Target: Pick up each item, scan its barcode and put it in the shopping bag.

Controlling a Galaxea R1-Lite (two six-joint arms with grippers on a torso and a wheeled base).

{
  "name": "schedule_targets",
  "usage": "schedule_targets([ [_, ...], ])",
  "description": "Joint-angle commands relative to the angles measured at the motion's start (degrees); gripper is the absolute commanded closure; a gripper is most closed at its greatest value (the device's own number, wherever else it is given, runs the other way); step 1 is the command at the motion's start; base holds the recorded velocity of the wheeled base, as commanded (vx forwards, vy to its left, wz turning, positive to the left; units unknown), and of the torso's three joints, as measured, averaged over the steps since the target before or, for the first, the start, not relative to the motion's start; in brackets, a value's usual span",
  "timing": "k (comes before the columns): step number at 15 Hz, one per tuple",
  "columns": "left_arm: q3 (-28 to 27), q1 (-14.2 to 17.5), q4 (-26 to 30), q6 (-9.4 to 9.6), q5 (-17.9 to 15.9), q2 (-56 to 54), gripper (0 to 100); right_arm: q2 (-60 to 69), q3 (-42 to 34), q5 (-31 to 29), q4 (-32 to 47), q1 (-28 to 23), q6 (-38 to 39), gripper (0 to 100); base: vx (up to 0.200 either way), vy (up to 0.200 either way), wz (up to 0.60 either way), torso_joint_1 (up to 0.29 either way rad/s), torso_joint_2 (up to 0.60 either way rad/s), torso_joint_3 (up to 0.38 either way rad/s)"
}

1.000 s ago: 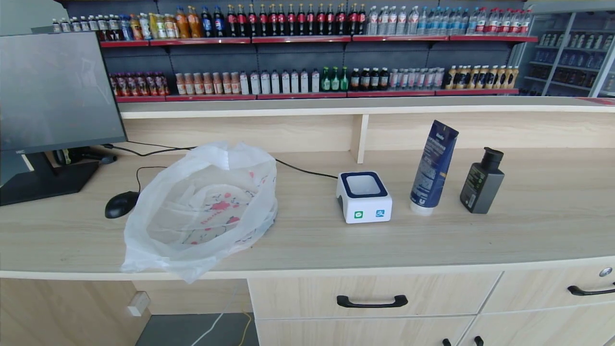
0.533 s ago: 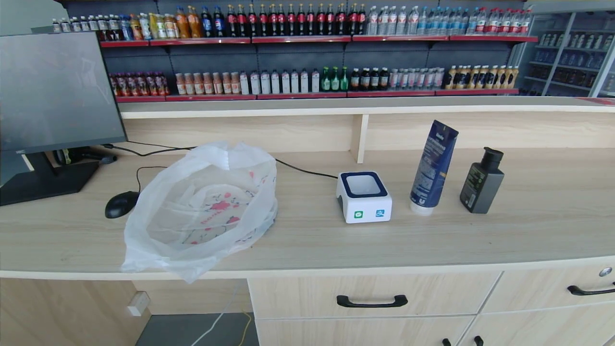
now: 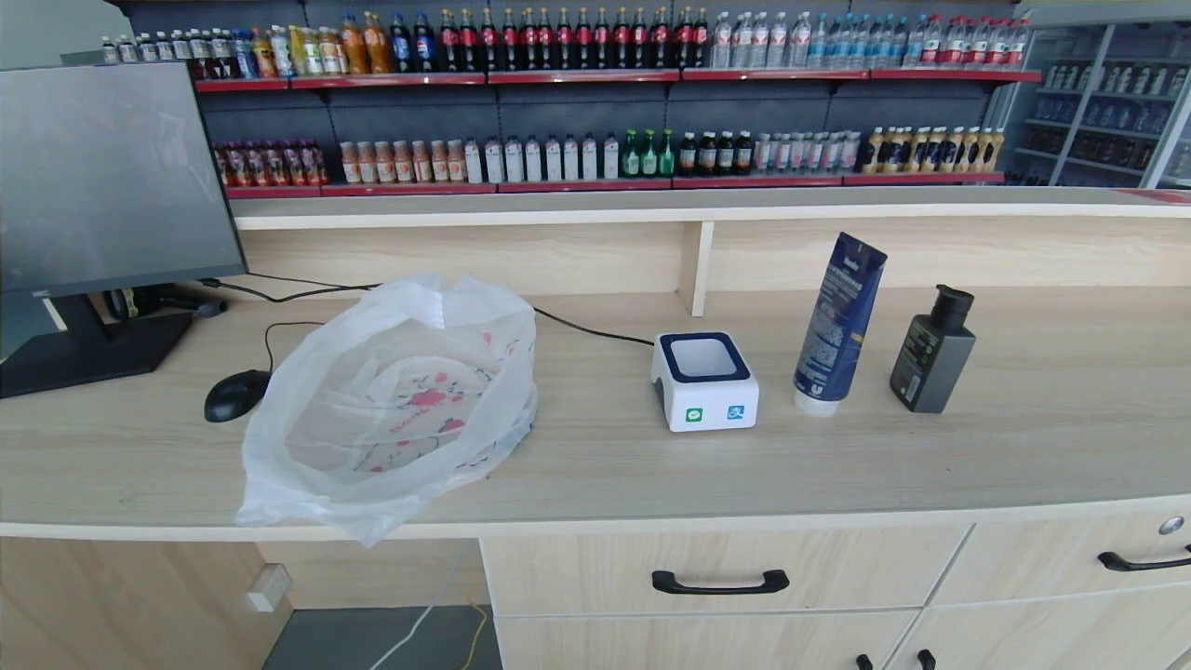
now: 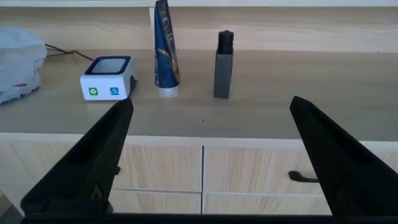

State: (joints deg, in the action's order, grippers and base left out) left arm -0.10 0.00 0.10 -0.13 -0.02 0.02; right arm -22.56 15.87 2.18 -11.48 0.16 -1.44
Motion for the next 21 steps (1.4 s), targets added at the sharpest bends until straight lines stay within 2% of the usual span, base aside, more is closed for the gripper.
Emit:
schedule_targets([
  [1, 0.01, 0.0, -0.01, -0.04, -0.06, -0.02, 0, -20.41, 2.23, 0.1, -17.52, 0.02, -0.32, 0, 0.0, 0.0, 0.0, 0.0, 0.0, 0.0],
  [3, 0.01, 0.0, -0.01, -0.04, -0.06, -0.02, 0, -29.64, 2.67, 0.1, -28.24, 0.37, -1.02, 0, 0.0, 0.0, 0.0, 0.0, 0.0, 0.0],
  [5, 0.01, 0.09, -0.01, -0.04, -0.06, -0.02, 0, -35.18, 2.85, 0.02, -35.36, 4.41, -1.99, 0, 0.0, 0.0, 0.0, 0.0, 0.0, 0.0],
  [8, 0.01, 0.09, -0.01, -0.04, 0.02, -0.02, 0, -40.36, 5.75, -0.07, -35.89, 7.75, -4.19, 0, 0.0, 0.0, 0.0, 0.0, 0.0, 0.0],
  [10, 0.01, 0.0, -0.01, -0.04, -0.06, -0.02, 0, -44.67, 9.09, -0.16, -37.03, 13.29, -4.45, 0, 0.0, 0.0, 0.0, 0.0, 0.0, 0.0],
  [13, 0.01, 0.0, -0.01, -0.04, -0.06, -0.02, 0, -52.14, 13.13, -0.25, -42.57, 17.16, -5.07, 0, 0.0, 0.0, 0.0, 0.0, 0.0, 0.0],
  [17, 0.01, 0.0, -0.01, -0.04, -0.06, -0.02, 0, -62.69, 15.94, -0.78, -52.94, 20.94, -4.71, 0, 0.0, 0.0, 0.0, 0.0, 0.0, 0.0],
  [19, 0.01, 0.0, -0.01, -0.04, -0.06, -0.02, 0, -70.34, 17.88, -3.06, -61.82, 21.81, -3.13, 0, 0.0, 0.0, 0.0, 0.0, 0.0, 0.0],
  [21, 0.01, 0.0, -0.01, -0.04, 0.02, -0.02, 0, -74.82, 21.48, -7.63, -65.95, 21.73, -0.5, 0, 0.0, 0.0, 0.0, 0.0, 0.0, 0.0],
])
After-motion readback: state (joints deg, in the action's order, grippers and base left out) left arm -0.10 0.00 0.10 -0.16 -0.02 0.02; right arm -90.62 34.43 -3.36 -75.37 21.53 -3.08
